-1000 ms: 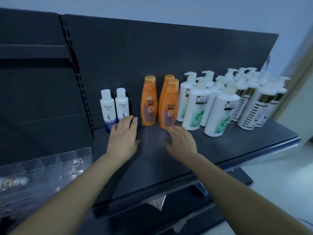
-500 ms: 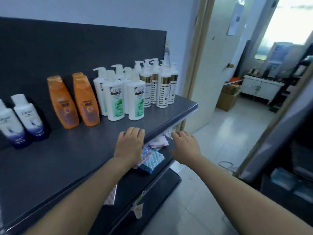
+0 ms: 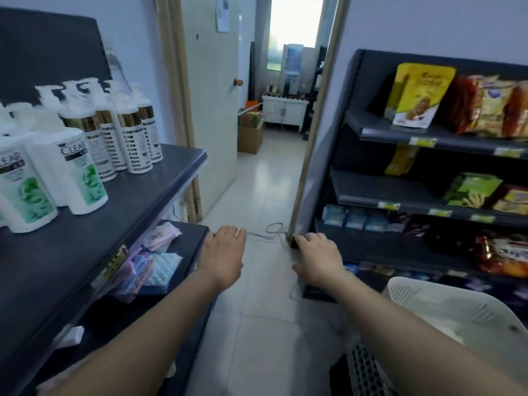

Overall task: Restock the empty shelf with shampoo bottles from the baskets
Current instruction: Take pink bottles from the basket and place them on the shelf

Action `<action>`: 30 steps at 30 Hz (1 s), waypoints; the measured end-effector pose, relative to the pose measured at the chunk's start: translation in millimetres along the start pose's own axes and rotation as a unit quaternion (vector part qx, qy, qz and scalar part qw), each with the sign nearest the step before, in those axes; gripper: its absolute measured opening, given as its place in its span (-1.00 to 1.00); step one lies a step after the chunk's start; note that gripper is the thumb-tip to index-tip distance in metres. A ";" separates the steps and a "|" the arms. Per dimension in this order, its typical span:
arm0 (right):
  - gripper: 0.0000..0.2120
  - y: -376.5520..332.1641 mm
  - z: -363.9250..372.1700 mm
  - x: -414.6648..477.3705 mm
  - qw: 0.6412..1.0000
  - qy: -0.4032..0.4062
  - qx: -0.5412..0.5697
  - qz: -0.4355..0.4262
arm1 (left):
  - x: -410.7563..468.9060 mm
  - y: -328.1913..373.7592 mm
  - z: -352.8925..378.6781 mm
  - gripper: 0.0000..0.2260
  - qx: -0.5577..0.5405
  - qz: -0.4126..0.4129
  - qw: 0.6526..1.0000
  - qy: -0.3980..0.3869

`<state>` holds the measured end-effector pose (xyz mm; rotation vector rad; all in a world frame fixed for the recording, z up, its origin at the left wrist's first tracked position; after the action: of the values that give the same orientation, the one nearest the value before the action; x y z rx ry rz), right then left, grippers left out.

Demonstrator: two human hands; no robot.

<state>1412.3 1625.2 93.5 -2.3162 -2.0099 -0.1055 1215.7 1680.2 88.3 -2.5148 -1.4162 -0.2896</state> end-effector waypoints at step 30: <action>-0.45 333.0 71.7 -331.3 0.900 -0.152 0.014 0.409 | -28.5 468.9 54.5 -0.46 -0.144 0.389 0.906 -0.081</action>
<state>1695.6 1259.3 -14.2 -3.0694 -0.9259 0.3487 1606.4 1438.5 -23.8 -3.1551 -0.3170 -0.1362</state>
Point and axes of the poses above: each hand's wrist, its own x-axis towards the middle knuckle, its own z-axis out of the palm, y = z × x, the point moved 1 cm from there along x, towards the middle knuckle, and after that the axes turned 8 degrees about y, right-handed, at the moved point
